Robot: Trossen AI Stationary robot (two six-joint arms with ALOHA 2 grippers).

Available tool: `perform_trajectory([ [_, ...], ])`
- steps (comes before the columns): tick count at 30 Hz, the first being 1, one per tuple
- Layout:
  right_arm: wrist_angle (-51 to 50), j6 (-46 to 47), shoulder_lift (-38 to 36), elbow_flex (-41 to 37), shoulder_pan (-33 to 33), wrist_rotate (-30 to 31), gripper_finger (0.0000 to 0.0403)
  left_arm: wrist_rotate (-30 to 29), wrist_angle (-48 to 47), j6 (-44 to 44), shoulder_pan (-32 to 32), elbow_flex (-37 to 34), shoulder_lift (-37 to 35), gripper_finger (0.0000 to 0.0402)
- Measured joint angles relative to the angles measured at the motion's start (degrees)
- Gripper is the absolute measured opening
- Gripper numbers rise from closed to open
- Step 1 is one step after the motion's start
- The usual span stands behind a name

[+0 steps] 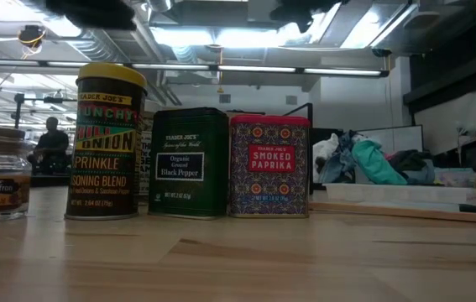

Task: Shelf spices
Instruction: Put the yellow seasoning bottle on the shelf

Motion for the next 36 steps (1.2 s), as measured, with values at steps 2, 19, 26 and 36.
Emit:
perform_trajectory([
  [2, -2.9, 0.0, -2.2, 0.0, 0.0, -0.1, 0.0220, 2.1, 0.6, -0.4, 1.3, -2.1, -0.8, 0.0279],
  [19, -18.1, 0.9, -13.2, -0.2, 2.2, -1.8, 0.0220, 13.9, 33.0, 2.9, 5.8, -22.4, -1.4, 0.0279],
  [26, -14.7, 0.4, -14.8, -6.7, 7.3, 0.2, 0.0220, 15.2, 39.5, 3.1, 5.8, -27.0, -1.4, 0.0279],
  [36, -6.1, 1.4, -22.4, -21.5, 7.5, 3.0, 0.0220, 16.1, 41.1, 3.2, 5.8, -27.9, -1.4, 0.0279],
])
